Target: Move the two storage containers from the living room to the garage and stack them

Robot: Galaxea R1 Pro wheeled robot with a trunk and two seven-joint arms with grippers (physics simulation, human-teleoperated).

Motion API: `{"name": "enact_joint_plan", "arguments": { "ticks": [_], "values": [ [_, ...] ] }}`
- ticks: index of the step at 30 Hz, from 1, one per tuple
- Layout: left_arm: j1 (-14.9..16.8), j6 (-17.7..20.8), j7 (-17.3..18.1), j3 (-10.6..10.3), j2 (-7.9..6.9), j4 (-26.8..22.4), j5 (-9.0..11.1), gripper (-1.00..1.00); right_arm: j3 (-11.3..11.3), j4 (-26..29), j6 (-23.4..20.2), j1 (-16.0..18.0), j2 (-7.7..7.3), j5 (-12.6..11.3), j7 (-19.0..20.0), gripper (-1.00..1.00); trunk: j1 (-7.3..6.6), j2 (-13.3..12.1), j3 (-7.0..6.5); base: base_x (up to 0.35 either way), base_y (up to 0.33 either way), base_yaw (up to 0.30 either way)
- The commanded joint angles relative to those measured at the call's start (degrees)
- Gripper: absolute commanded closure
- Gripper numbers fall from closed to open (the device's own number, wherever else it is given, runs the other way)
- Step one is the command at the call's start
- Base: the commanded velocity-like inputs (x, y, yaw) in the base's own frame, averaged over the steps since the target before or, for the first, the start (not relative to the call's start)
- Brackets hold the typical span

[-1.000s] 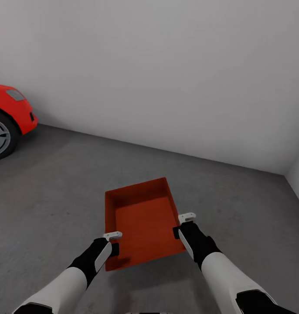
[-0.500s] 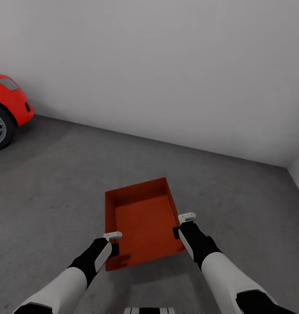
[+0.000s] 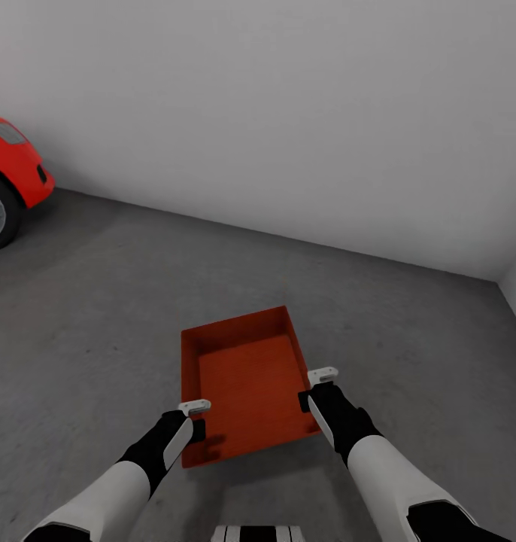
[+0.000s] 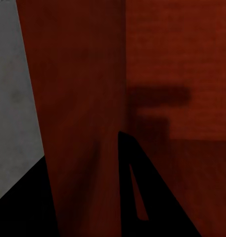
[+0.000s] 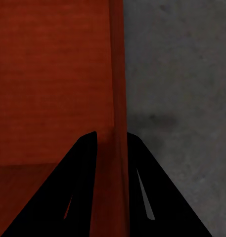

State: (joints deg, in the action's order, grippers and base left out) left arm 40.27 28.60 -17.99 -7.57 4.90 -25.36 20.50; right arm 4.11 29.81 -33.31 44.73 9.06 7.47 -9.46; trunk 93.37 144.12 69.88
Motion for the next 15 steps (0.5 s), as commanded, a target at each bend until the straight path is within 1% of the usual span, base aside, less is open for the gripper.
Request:
{"name": "enact_joint_plan", "arguments": {
  "ticks": [1, 10, 15],
  "values": [
    [0.0, 0.2, 0.0, 1.0, 0.02, 0.1, -0.4, 1.00, -0.3, 0.2, 1.1, 0.0, 0.09, -3.4, 2.3, 1.00, 0.00, 0.0, 0.00, 0.000, 0.000, 0.000],
    [0.0, 0.3, -0.1, 1.1, 0.02, 0.2, -0.4, 1.00, -0.3, 0.2, 1.1, 0.0, 0.09, -3.4, 2.3, 1.00, 0.23, 0.1, 1.99, 0.000, 0.000, 0.000],
    [0.0, 0.3, -0.1, 1.0, 0.02, 0.1, -0.4, 1.00, -0.3, 0.2, 1.1, 0.0, 0.09, -3.4, 2.3, 1.00, 0.23, 0.1, 1.99, 0.000, 0.000, 0.000]
  ]
}}
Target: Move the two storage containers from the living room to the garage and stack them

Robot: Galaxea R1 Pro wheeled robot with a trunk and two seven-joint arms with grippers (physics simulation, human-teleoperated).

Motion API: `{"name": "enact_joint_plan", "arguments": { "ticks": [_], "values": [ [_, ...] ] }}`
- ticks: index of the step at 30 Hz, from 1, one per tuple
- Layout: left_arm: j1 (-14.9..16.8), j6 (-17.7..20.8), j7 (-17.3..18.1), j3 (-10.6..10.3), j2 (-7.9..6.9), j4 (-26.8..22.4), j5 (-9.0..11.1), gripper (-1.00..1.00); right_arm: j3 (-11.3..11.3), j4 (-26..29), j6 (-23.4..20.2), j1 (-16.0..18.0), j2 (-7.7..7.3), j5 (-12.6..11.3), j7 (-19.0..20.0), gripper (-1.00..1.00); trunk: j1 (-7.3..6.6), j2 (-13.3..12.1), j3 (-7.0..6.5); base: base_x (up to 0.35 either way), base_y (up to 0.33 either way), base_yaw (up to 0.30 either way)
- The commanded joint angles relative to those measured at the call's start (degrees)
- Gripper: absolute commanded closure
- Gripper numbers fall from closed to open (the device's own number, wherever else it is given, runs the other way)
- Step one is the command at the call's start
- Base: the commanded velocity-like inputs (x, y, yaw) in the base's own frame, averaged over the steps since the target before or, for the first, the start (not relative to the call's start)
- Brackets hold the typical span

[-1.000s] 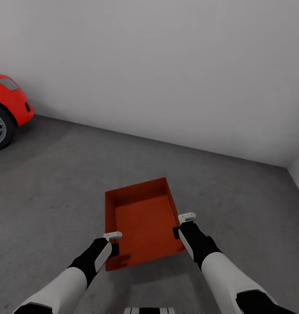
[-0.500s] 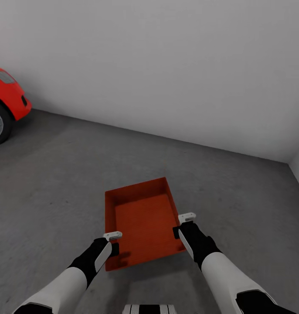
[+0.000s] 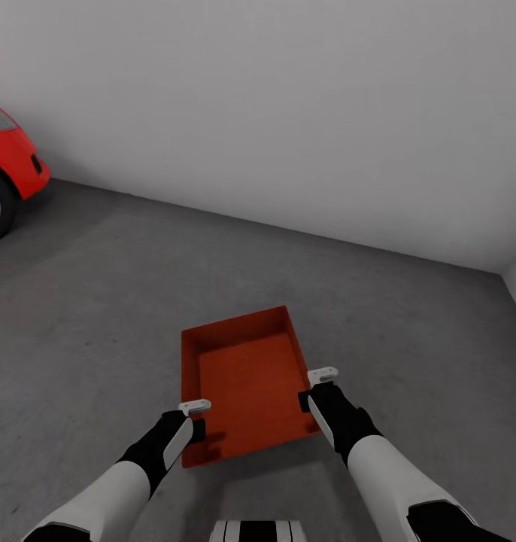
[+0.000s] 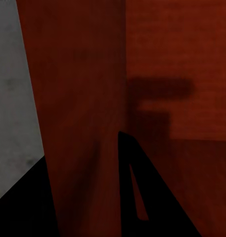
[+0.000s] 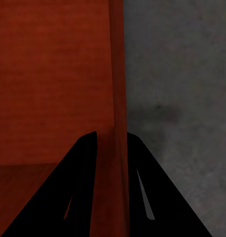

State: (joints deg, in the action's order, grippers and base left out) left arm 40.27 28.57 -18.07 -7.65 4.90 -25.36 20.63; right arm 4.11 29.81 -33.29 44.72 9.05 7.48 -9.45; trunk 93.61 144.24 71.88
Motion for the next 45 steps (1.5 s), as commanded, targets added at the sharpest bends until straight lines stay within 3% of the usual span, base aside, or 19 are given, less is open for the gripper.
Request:
{"name": "enact_joint_plan", "arguments": {
  "ticks": [1, 11, 39, 40, 41, 45],
  "values": [
    [0.0, 0.3, 0.0, 1.1, 0.02, 0.1, -0.6, 1.00, -0.3, 0.2, 1.0, 0.0, 0.10, -3.4, 2.2, 1.00, 0.00, 0.0, 0.00, 0.000, 0.000, 0.000],
    [0.0, 0.3, 0.0, 1.1, 0.02, 0.2, -0.5, 1.00, -0.3, 0.2, 1.0, 0.0, 0.10, -3.4, 2.2, 1.00, 0.26, 0.1, 2.21, 0.000, 0.000, 0.000],
    [0.0, 0.1, -0.4, 1.0, 0.04, 0.0, -0.5, 1.00, -0.3, 0.2, 0.9, 0.1, 0.10, -3.4, 2.2, 1.00, 0.26, 0.1, 2.21, 0.000, 0.000, 0.000],
    [0.0, -0.1, -0.4, 1.0, 0.03, 0.1, -0.5, -1.00, -0.3, 0.2, 0.9, 0.0, 0.10, -3.4, 2.2, 1.00, 0.26, 0.1, 2.21, 0.000, 0.000, 0.000],
    [0.0, -0.3, -0.4, 1.1, 0.02, 0.1, -0.5, -1.00, -0.3, 0.2, 0.9, 0.0, 0.10, -3.4, 2.2, -1.00, 0.26, 0.1, 2.21, 0.000, 0.000, 0.000],
    [0.0, -0.4, -0.4, 1.1, -0.26, 0.1, -0.5, -1.00, -0.3, 0.2, 0.9, 0.0, 0.10, -3.4, 2.2, -1.00, 0.26, 0.1, 2.21, 0.000, 0.000, 0.000]
  ]
}}
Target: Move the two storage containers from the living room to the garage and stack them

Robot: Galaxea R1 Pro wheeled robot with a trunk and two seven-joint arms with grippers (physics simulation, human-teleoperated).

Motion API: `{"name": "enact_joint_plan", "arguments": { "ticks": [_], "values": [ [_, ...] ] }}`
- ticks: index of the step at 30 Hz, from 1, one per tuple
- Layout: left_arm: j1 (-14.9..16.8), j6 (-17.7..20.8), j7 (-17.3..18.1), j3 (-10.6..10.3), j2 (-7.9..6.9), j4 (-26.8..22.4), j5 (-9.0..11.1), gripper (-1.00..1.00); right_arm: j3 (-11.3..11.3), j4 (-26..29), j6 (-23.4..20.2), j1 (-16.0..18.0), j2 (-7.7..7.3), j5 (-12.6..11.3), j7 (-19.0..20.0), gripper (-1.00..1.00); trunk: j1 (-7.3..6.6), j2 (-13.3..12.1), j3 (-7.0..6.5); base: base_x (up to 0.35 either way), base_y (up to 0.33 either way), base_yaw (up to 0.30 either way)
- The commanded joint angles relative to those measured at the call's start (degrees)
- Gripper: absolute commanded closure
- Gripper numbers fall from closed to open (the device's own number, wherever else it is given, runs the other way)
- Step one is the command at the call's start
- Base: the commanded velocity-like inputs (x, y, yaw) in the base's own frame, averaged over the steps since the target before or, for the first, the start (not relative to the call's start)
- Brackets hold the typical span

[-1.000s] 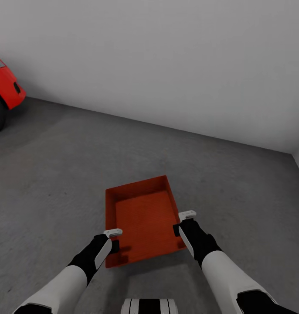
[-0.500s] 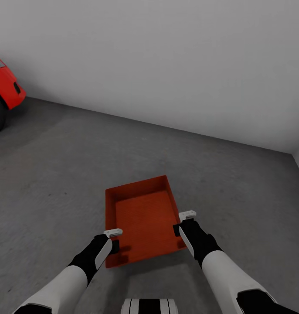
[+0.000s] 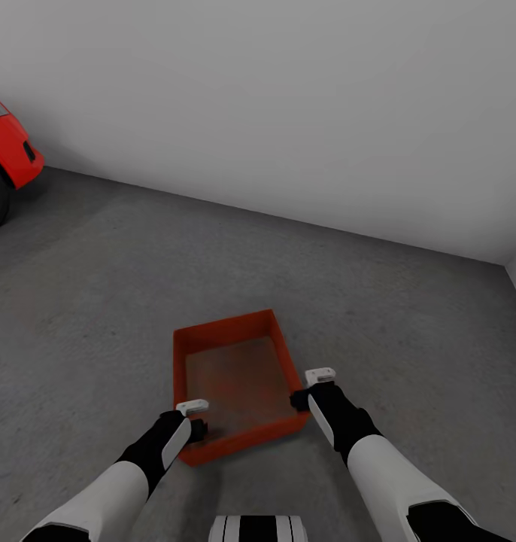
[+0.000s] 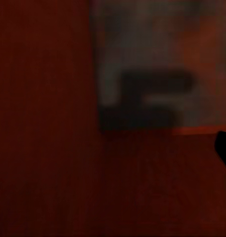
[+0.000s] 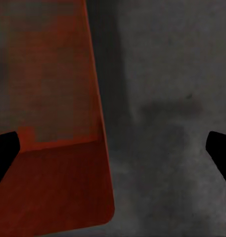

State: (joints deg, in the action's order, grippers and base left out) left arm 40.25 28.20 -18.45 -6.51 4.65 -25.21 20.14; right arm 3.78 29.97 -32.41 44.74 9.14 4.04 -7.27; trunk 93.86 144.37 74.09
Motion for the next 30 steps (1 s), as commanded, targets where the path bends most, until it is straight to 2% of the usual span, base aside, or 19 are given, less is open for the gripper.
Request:
{"name": "enact_joint_plan", "arguments": {
  "ticks": [1, 13, 15, 18, 22, 28, 30],
  "values": [
    [0.0, 0.0, 0.0, 0.0, -0.03, 0.0, 0.0, -1.00, 0.0, 0.0, 0.0, 0.0, 0.00, 0.0, 0.0, -1.00, 0.00, 0.0, 0.00, 0.000, 0.000, 0.000],
    [0.0, 0.0, 0.3, 0.0, -0.08, -0.6, 0.1, -1.00, 0.0, 0.0, 0.0, 0.0, 0.00, 0.0, 0.0, -1.00, 0.00, 0.0, 0.00, 0.000, 0.000, 0.000],
    [0.0, -0.1, 0.3, 0.0, -0.09, -1.7, 0.2, -1.00, 0.0, 0.3, 0.1, 0.0, 0.00, 0.0, 0.0, -1.00, 0.00, 0.0, 0.00, 0.000, 0.000, 0.000],
    [-0.1, -0.1, 0.2, -0.1, -0.21, -6.6, 0.2, -1.00, 0.0, 0.8, 0.1, 0.0, -0.06, 0.0, 0.1, -1.00, 0.00, 0.0, 0.00, 0.000, 0.000, 0.000],
    [-1.0, -0.1, 0.2, -0.2, -0.40, -10.8, 0.2, -1.00, 0.0, 1.0, 0.2, 0.0, -0.08, 0.0, 0.2, -1.00, 0.00, 0.0, 0.00, 0.000, 0.000, 0.000],
    [-2.1, -0.9, 0.1, -0.2, -0.54, -14.5, 0.3, -1.00, 0.0, 2.8, 0.4, 0.0, -0.04, 0.0, 0.4, -1.00, 0.00, 0.0, 0.00, 0.000, 0.000, 0.000],
    [-2.3, -1.0, 0.0, -0.2, -0.58, -15.3, 0.3, -1.00, 0.0, 5.2, 0.7, -0.1, 0.08, -0.1, 0.4, -1.00, 0.00, 0.0, 0.00, 0.000, 0.000, 0.000]
  ]
}}
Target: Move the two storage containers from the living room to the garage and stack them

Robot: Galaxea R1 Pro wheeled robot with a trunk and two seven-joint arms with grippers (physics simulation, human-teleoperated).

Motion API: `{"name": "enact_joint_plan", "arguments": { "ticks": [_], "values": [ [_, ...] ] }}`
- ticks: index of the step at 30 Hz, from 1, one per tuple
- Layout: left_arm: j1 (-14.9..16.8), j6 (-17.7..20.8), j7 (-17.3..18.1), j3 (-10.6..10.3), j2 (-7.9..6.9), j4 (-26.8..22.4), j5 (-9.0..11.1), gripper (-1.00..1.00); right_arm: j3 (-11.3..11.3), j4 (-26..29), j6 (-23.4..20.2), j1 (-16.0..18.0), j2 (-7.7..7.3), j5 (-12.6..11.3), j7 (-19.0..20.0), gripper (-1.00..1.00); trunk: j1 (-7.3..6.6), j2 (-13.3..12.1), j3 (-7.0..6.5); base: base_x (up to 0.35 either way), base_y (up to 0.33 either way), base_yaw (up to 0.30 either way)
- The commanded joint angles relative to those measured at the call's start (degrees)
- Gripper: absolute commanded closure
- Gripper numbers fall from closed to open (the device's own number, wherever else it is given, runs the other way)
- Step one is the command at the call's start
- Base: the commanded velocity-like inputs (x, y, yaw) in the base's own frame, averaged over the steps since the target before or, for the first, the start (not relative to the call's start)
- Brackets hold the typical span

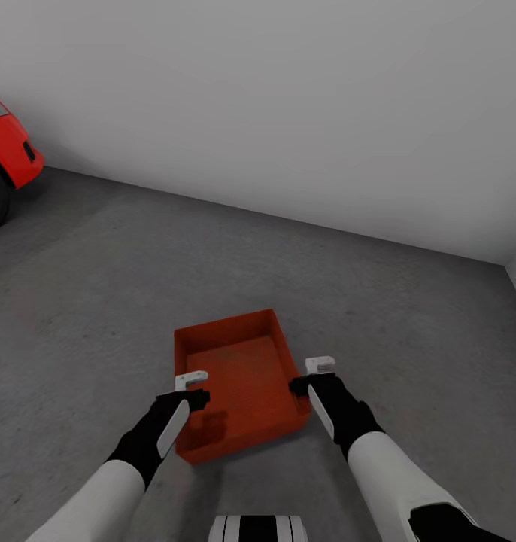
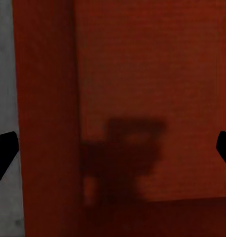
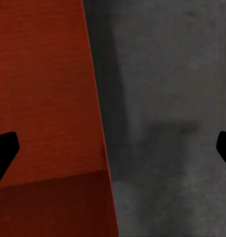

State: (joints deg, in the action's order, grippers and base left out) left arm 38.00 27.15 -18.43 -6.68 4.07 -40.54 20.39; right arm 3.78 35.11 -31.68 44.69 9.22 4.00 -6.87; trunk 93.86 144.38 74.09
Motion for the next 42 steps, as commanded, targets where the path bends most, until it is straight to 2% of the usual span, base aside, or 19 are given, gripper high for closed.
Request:
{"name": "enact_joint_plan", "arguments": {
  "ticks": [1, 5, 10, 12, 15, 21, 25, 28, 33, 39, 42],
  "values": [
    [-0.1, 0.0, 0.0, 0.0, -0.01, -0.1, 0.0, -1.00, 0.0, 0.7, 0.2, -0.1, 0.06, 0.0, 0.0, -1.00, 0.00, 0.0, 0.00, 0.000, 0.000, 0.000],
    [-0.6, -0.3, 0.0, 0.0, -0.09, -1.7, 0.0, -1.00, 0.3, 7.3, 1.9, -1.5, 0.78, -0.1, 0.0, -1.00, 0.00, 0.0, 0.00, 0.000, 0.000, 0.000],
    [-3.1, -0.5, 0.0, 0.0, -1.26, -8.8, 0.1, -1.00, 3.0, 19.4, 2.2, -5.3, 0.78, 0.0, -0.1, -1.00, 0.00, 0.0, 0.00, 0.000, 0.000, 0.000],
    [-5.2, -0.5, 0.0, 0.0, -1.49, -13.0, 0.1, -1.00, 3.5, 24.0, 2.2, -7.1, 0.78, 0.0, -0.1, -1.00, 0.00, 0.0, 0.00, 0.000, 0.000, 0.000],
    [-9.7, -0.4, 0.0, 0.0, -1.87, -23.0, 0.1, -1.00, 3.8, 35.8, 2.0, -12.2, 0.78, 0.0, -0.1, -1.00, 0.00, 0.0, 0.00, 0.000, 0.000, 0.000],
    [-15.3, -0.3, 0.0, 0.0, -2.06, -34.8, 0.0, -1.00, 3.9, 50.5, -0.3, -19.3, 0.63, 0.0, -0.1, -1.00, 0.00, 0.0, 0.00, 0.000, 0.000, 0.000],
    [-18.7, -0.3, 0.0, 0.0, -2.52, -41.5, 0.0, -1.00, 4.0, 54.9, -1.6, -21.3, -0.11, 0.1, -0.1, -1.00, 0.00, 0.0, 0.00, 0.000, 0.000, 0.000],
    [-20.0, -0.1, 0.0, 0.0, -2.67, -44.5, 0.0, -1.00, 4.0, 56.3, -1.8, -21.7, -0.26, 0.1, -0.1, -1.00, 0.00, 0.0, 0.00, 0.000, 0.000, 0.000],
    [-20.8, 0.4, 0.0, -0.3, -3.72, -43.5, -0.1, -1.00, 4.5, 57.2, -1.6, -23.0, 0.78, 0.3, -0.2, -1.00, 0.00, 0.0, 0.00, 0.000, 0.000, 0.000],
    [-20.8, 0.7, 0.0, -0.4, -4.02, -42.5, -0.2, -1.00, 5.4, 57.3, -1.5, -24.4, 0.78, 0.3, -0.3, -1.00, 0.00, 0.0, 0.00, 0.000, 0.000, 0.000],
    [-20.8, 0.8, 0.0, -0.4, -4.10, -41.5, -0.2, -1.00, 6.3, 57.3, -1.5, -24.5, 0.78, 0.3, -0.3, -1.00, -0.08, 0.0, -0.66, 0.000, 0.000, 0.000]
  ]
}}
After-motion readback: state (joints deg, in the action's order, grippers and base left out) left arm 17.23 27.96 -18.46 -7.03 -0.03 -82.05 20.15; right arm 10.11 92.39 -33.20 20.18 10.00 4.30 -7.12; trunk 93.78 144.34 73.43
